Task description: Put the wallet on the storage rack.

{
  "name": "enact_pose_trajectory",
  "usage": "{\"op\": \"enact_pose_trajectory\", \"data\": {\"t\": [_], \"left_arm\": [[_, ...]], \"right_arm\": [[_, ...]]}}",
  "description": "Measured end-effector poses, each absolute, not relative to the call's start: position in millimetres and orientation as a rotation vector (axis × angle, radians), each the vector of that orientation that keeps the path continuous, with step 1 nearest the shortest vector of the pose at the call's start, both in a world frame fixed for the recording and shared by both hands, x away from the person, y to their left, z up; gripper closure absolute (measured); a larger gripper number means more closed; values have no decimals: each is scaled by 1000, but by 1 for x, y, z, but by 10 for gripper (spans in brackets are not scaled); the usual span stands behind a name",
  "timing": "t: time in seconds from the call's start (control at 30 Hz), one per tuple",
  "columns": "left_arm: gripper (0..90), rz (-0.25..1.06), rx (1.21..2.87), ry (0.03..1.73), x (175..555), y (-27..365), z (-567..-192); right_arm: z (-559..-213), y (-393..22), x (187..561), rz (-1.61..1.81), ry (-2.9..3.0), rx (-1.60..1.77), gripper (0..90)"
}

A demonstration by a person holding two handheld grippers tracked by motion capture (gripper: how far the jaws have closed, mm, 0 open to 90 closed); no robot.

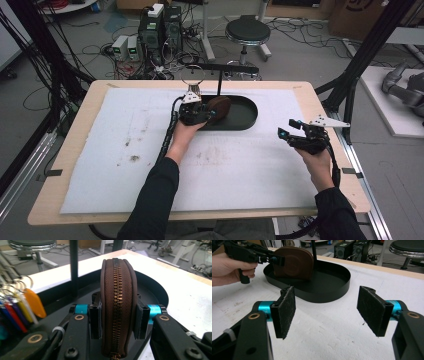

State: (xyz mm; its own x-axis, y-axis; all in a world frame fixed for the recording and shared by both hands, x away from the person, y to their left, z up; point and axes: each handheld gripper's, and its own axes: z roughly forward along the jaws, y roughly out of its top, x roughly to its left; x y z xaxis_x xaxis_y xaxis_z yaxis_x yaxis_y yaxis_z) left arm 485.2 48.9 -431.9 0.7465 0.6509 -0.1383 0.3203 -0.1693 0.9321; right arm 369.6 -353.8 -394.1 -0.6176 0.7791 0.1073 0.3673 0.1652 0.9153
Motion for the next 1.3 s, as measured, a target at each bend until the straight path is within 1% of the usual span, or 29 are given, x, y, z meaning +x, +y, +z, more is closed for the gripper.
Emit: {"op": "enact_pose_trajectory", "data": {"t": [0.2,0.37,0.47,0.6,0.67,0.7,0.73,0.8,0.83,0.9,1.0,1.07,1.2,1.3], "left_arm": [[652,330,1736,736,488,44,-441],[639,358,1793,740,489,39,-446],[630,373,1800,739,488,38,-445],[591,382,1808,758,489,40,-445],[586,403,1834,742,488,39,-445],[572,435,1861,736,487,38,-444],[534,479,1895,737,486,37,-443],[417,548,1948,762,485,38,-441],[365,560,1955,795,485,39,-439],[300,558,1959,846,484,45,-435],[256,489,1915,887,481,54,-425],[252,470,1904,865,475,59,-415],[252,495,1897,762,454,67,-397],[252,520,1884,715,434,75,-386]], "right_arm": [[-394,-353,369,1442,2060,1079,322],[-394,-353,369,1441,2063,1082,322],[-394,-354,369,1442,2062,1082,322],[-394,-355,370,1442,2061,1080,322],[-394,-355,370,1441,2064,1081,322],[-395,-354,370,1439,2065,1082,322],[-395,-354,370,1438,2067,1078,323],[-395,-354,370,1440,2067,1078,322],[-395,-355,370,1441,2067,1077,322],[-395,-356,369,1441,2067,1083,322],[-396,-358,370,1443,2064,1094,322],[-396,-359,370,1449,2059,1098,322],[-395,-359,369,1452,2058,1096,318],[-396,-358,369,1447,2065,1090,314]]}}
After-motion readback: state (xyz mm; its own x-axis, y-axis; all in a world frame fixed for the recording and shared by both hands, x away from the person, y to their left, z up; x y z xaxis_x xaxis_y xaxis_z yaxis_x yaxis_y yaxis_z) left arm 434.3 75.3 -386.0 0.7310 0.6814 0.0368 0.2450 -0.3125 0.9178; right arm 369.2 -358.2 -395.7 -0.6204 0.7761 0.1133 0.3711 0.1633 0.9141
